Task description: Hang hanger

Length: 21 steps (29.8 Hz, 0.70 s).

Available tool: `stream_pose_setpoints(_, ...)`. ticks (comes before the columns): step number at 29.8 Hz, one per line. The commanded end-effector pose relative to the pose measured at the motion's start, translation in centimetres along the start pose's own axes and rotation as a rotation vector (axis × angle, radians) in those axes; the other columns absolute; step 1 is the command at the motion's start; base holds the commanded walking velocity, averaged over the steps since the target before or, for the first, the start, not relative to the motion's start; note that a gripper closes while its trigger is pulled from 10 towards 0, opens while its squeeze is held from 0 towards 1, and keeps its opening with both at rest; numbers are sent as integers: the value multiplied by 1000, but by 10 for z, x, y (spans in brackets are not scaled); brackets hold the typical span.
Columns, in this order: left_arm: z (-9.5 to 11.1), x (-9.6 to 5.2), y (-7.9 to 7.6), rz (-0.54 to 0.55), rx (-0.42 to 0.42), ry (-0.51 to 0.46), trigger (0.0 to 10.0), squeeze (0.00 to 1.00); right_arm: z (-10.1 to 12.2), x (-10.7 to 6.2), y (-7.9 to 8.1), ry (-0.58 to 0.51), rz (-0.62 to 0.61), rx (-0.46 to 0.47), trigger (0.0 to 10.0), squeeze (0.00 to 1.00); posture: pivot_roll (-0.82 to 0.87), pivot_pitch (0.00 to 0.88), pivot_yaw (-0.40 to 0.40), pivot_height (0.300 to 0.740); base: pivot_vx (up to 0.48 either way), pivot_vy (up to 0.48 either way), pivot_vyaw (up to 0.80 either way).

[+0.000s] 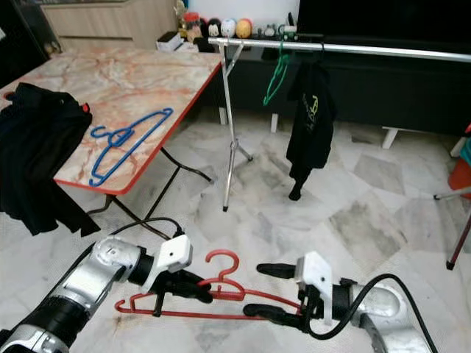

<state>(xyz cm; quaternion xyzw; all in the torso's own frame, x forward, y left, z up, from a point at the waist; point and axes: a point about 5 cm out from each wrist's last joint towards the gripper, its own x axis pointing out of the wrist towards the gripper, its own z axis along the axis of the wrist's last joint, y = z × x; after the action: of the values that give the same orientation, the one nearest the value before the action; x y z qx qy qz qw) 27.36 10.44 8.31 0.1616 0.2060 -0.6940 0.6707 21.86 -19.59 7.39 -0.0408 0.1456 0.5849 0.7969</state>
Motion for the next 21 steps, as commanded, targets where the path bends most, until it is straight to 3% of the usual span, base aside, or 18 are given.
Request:
stream_pose_setpoints(1, 3, -2, -2, -14, 18, 4, 10000, 0, 0, 4, 5, 14, 40, 10, 10000, 0, -73, 0, 58, 740, 0, 0, 0)
stream_pose_setpoints(19, 12, -1, -8, -61, 14, -16, 10000, 0, -20, 22, 9, 36, 5, 68, 10000, 0, -66, 0, 57, 740, 0, 0, 0)
stream_pose_setpoints(20, 12, -1, -9, -61, 12, -17, 10000, 0, -20, 24, 9, 35, -2, 64, 6706, 0, -66, 0, 58, 740, 0, 0, 0)
stream_pose_setpoints(21, 12, -1, -9, -62, 10, -20, 10000, 0, -20, 24, 8, 34, -7, 63, 588, 0, -66, 0, 58, 740, 0, 0, 0)
